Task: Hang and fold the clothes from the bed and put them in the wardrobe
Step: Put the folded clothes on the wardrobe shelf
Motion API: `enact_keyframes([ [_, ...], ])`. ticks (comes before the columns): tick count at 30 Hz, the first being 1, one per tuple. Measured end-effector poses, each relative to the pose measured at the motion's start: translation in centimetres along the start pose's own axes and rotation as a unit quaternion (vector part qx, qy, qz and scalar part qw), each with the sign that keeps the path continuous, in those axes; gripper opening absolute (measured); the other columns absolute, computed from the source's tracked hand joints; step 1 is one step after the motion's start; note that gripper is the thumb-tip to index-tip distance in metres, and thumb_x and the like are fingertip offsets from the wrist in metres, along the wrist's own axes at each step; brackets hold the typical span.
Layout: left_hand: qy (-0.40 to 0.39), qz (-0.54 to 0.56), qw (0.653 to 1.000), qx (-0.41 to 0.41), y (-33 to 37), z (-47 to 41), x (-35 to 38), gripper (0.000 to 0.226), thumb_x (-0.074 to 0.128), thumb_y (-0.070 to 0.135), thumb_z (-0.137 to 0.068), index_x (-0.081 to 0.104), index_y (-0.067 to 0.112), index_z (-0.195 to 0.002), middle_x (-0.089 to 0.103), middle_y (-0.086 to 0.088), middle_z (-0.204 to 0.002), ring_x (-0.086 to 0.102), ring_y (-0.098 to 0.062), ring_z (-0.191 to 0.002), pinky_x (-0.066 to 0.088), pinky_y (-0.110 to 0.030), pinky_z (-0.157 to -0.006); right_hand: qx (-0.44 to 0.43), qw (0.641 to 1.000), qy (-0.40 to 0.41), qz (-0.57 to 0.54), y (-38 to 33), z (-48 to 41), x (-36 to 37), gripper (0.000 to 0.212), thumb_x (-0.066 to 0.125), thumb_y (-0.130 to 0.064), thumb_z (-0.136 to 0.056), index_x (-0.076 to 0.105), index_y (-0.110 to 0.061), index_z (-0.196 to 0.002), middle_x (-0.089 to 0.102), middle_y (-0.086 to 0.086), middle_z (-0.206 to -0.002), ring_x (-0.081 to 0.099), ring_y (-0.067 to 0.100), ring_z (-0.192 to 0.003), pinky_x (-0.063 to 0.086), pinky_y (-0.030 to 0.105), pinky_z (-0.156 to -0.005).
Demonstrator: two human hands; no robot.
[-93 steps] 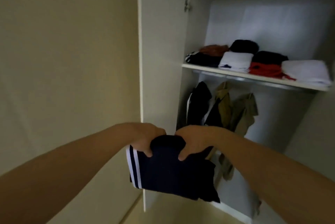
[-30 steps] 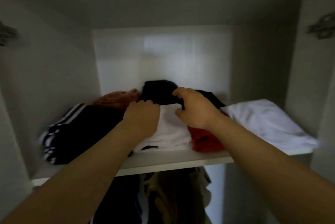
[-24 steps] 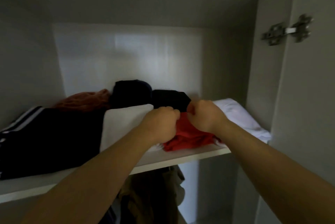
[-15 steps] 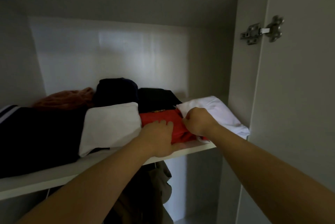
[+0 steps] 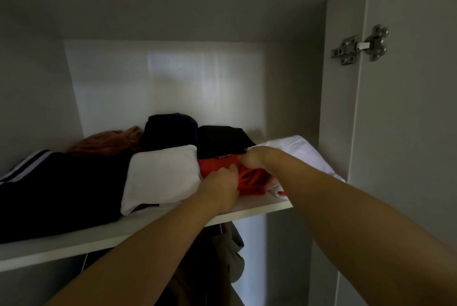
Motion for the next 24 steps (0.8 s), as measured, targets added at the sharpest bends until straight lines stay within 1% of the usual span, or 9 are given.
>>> enact_keyframes([
  [2, 0.010, 0.020, 1.000, -0.010, -0.1, 0.2, -0.1, 0.027, 0.054, 0.014, -0.096, 0.046, 0.008, -0.122, 0.064, -0.014, -0.112, 0.065, -0.030, -0.096, 0.045, -0.032, -0.070, -0.005, 1.000, -0.002, 0.018, -0.4, 0.0, 0.1, 0.042, 0.056, -0.044, -0.100, 0.061, -0.003, -0.099, 0.066, 0.019, -0.100, 0.061, 0.035, -0.112, 0.047, 0.048, -0.103],
  [4, 0.012, 0.024, 0.999, -0.018, -0.1, 0.1, 0.1, 0.026, 0.051, 0.012, -0.098, 0.046, 0.007, -0.124, 0.064, -0.014, -0.113, 0.065, -0.029, -0.097, 0.043, -0.031, -0.071, -0.008, 0.999, -0.016, 0.043, -1.0, 0.2, 0.6, 0.041, 0.048, -0.040, -0.105, 0.058, -0.002, -0.117, 0.063, 0.021, -0.100, 0.058, 0.036, -0.115, 0.044, 0.045, -0.102],
  [8, 0.017, 0.042, 0.998, -0.035, 0.2, 0.2, 0.2, 0.031, 0.044, 0.012, -0.103, 0.043, 0.004, -0.132, 0.063, -0.016, -0.119, 0.064, -0.029, -0.104, 0.047, -0.032, -0.080, 0.002, 0.997, -0.036, 0.062, -1.6, 0.2, 1.9, 0.055, 0.036, -0.036, -0.109, 0.031, -0.001, -0.152, 0.041, 0.023, -0.151, 0.039, 0.036, -0.138, 0.032, 0.044, -0.110],
  [10, 0.019, 0.057, 0.998, -0.037, 0.1, 0.2, 0.3, 0.030, 0.045, 0.012, -0.102, 0.044, 0.003, -0.131, 0.062, -0.016, -0.121, 0.063, -0.029, -0.106, 0.048, -0.033, -0.085, 0.001, 1.000, -0.019, 0.022, -1.5, -0.5, 1.7, 0.058, 0.038, -0.036, -0.109, 0.026, -0.001, -0.153, 0.037, 0.022, -0.154, 0.038, 0.035, -0.139, 0.029, 0.042, -0.113],
  [15, 0.028, 0.116, 0.991, -0.065, -0.1, 0.4, 0.8, 0.034, 0.051, 0.007, -0.096, 0.044, 0.005, -0.130, 0.060, -0.014, -0.118, 0.061, -0.029, -0.107, 0.046, -0.032, -0.087, -0.014, 0.996, -0.029, -0.088, -0.4, -1.6, 0.7, 0.039, 0.057, -0.039, -0.100, 0.057, -0.006, -0.121, 0.065, 0.020, -0.115, 0.062, 0.034, -0.111, 0.052, 0.041, -0.092],
  [18, -0.018, 0.202, 0.976, -0.074, -0.2, 0.3, 1.3, 0.039, 0.059, 0.004, -0.089, 0.049, 0.010, -0.126, 0.057, -0.007, -0.113, 0.059, -0.025, -0.105, 0.050, -0.035, -0.093, -0.035, 0.994, -0.048, -0.096, 0.1, -1.7, 0.8, 0.029, 0.064, -0.031, -0.096, 0.059, -0.009, -0.115, 0.066, 0.013, -0.097, 0.063, 0.026, -0.086, 0.054, 0.034, -0.071],
  [20, -0.034, 0.254, 0.962, -0.091, -0.2, 0.2, 1.1, 0.032, 0.060, 0.006, -0.085, 0.055, 0.015, -0.115, 0.059, -0.004, -0.102, 0.061, -0.022, -0.095, 0.053, -0.035, -0.085, -0.054, 0.992, -0.051, -0.104, 0.0, -1.3, 0.6, 0.019, 0.063, -0.021, -0.096, 0.061, -0.007, -0.109, 0.066, 0.014, -0.097, 0.063, 0.026, -0.087, 0.055, 0.033, -0.083],
  [21, -0.021, 0.285, 0.953, -0.101, -0.1, 0.0, 0.6, 0.027, 0.060, 0.010, -0.084, 0.055, 0.019, -0.109, 0.061, -0.002, -0.097, 0.061, -0.020, -0.091, 0.052, -0.034, -0.080, -0.069, 0.990, -0.048, -0.113, -0.2, -1.1, 0.3, 0.012, 0.062, -0.018, -0.095, 0.063, -0.007, -0.100, 0.066, 0.013, -0.093, 0.063, 0.025, -0.084, 0.054, 0.033, -0.086],
  [24, 0.059, 0.423, 0.892, -0.148, 0.3, -0.2, -1.6, 0.047, 0.057, 0.031, -0.067, 0.052, 0.032, -0.114, 0.065, 0.001, -0.103, 0.062, -0.022, -0.097, 0.052, -0.037, -0.086, -0.135, 0.977, -0.035, -0.162, -1.6, -0.2, -1.9, 0.019, 0.058, -0.007, -0.093, 0.062, -0.008, -0.075, 0.065, 0.012, -0.068, 0.061, 0.023, -0.057, 0.054, 0.026, -0.060],
])
Point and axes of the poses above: each hand's wrist, its own z-axis away from the middle knuckle, its own x-axis out of the palm, y = z × x, the point moved 2 cm from there along -z, towards the middle knuckle
